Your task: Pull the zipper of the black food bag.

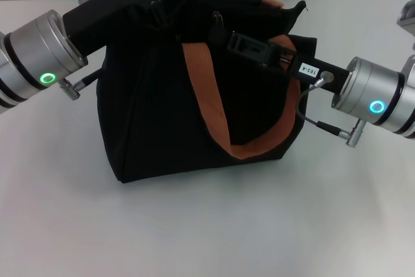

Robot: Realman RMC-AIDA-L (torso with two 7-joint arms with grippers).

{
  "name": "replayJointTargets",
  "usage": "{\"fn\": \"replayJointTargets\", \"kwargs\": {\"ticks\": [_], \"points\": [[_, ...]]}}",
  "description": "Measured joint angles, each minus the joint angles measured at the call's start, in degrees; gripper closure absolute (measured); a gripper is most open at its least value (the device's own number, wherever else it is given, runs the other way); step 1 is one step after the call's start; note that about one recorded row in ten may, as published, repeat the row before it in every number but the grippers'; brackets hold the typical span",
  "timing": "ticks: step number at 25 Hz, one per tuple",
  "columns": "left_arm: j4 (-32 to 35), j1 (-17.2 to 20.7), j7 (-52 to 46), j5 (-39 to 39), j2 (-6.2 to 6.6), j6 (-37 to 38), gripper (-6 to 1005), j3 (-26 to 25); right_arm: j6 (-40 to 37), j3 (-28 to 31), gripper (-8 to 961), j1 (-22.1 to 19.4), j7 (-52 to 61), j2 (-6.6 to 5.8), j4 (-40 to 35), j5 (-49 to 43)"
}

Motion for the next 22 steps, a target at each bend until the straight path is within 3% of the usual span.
{"fn": "replayJointTargets", "kwargs": {"ticks": [4,22], "points": [[0.0,-0.07,0.0,0.0,0.0,0.0,970,0.0,0.4,-0.19,646,0.38,0.02,-0.02,-0.04,0.0],[0.0,-0.14,0.0,0.0,0.0,0.04,970,0.0,0.55,-0.29,866,0.58,-0.45,0.01,-0.02,1.29]]}}
